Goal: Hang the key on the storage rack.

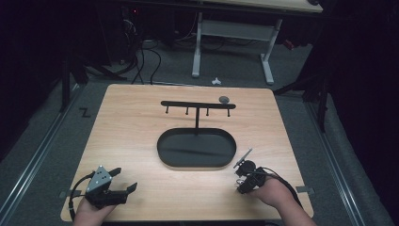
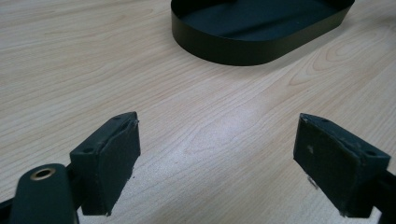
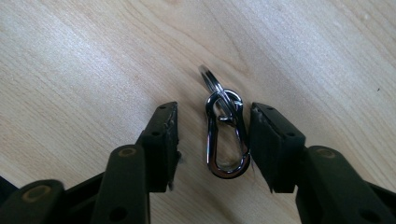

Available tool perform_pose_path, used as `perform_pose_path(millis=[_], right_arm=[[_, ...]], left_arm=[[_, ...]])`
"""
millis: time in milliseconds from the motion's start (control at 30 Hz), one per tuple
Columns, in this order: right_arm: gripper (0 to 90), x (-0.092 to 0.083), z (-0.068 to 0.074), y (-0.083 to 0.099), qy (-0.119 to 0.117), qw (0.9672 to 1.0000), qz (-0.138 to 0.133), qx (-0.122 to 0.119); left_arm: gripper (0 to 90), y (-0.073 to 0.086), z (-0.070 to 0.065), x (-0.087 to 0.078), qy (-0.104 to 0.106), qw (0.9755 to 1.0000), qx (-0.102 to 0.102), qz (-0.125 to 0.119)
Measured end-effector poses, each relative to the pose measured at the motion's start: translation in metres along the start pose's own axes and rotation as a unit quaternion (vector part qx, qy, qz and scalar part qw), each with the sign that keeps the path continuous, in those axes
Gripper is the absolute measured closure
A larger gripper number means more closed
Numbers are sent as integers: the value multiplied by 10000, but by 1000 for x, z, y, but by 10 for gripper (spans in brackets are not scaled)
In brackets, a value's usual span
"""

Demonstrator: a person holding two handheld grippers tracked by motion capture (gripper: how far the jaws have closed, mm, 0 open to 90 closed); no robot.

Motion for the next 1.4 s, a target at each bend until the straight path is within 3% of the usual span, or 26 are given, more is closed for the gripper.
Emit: perform_pose_path(millis=[300, 467, 600, 733, 1100, 1300, 1400], right_arm=[[638, 0, 3, -2, -14, 9999, 49, -101], [541, 0, -1, -1, 29, 10000, 86, 24], [562, -1, -3, 4, -18, 9999, 62, 79], [593, -1, -3, 5, -12, 10000, 87, -15], [529, 0, 1, 7, 6, 9998, 162, -135], [658, -1, 4, 5, -26, 9995, 242, -213], [672, -1, 5, 5, -15, 9996, 168, -234]], left_arm=[[152, 0, 0, 1, 16, 10000, 21, 1], [153, 0, 0, 0, 15, 10000, -2, -5], [153, 0, 0, 1, 13, 10000, 26, 13], [153, 0, -1, 2, 18, 10000, 23, 14], [154, 1, 0, 2, 37, 10000, 24, 36], [153, 1, -2, 1, 27, 10000, 41, 38], [154, 1, -2, 1, 32, 10000, 31, 53]])
Point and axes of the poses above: each handheld gripper's, and its own axes: x roughly forward along the jaws, y roughly out of its underside, z roughly to its left, the point moved 8 cm from there along x, roughly forward along the jaws, and after that the axes turned 3 degrees about -y, right-handed, at the moved point
